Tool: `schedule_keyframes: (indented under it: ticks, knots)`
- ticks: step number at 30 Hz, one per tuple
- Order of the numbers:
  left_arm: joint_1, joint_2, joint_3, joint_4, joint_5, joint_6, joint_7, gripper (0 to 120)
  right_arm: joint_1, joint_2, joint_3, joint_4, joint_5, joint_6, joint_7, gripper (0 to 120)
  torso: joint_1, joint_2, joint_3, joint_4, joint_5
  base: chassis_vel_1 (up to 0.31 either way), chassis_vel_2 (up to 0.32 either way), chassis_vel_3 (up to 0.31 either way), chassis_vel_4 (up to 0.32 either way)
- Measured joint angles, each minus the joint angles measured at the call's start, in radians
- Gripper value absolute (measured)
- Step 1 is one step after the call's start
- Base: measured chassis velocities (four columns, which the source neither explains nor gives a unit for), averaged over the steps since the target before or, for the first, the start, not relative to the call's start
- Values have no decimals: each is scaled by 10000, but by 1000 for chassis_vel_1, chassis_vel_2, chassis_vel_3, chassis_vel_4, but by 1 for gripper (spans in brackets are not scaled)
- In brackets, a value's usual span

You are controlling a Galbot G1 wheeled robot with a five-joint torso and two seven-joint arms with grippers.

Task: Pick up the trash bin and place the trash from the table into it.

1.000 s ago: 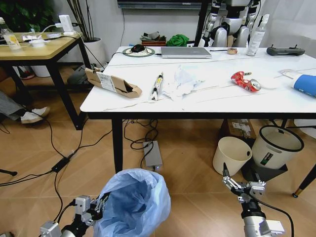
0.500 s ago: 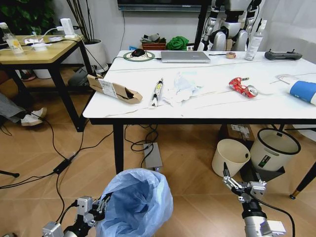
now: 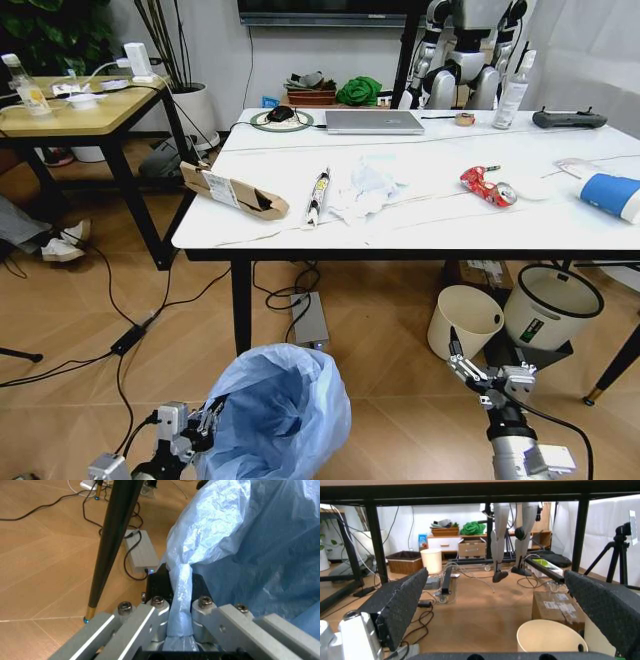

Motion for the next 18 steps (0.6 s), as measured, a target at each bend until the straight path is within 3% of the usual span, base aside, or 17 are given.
schedule_keyframes:
  ticks: [16, 18]
  knots:
    - [-20, 67, -116, -138, -203, 122, -124, 0, -195, -58, 26, 190, -2, -18, -133, 100, 197, 549, 352, 0, 1, 0, 0, 0, 0]
    - [-1, 35, -115, -144, -157, 124, -136, 0, -403, -151, 61, 476, -168, -423, -95, 100, 247, 679, 433, 0, 0, 0, 0, 0, 0]
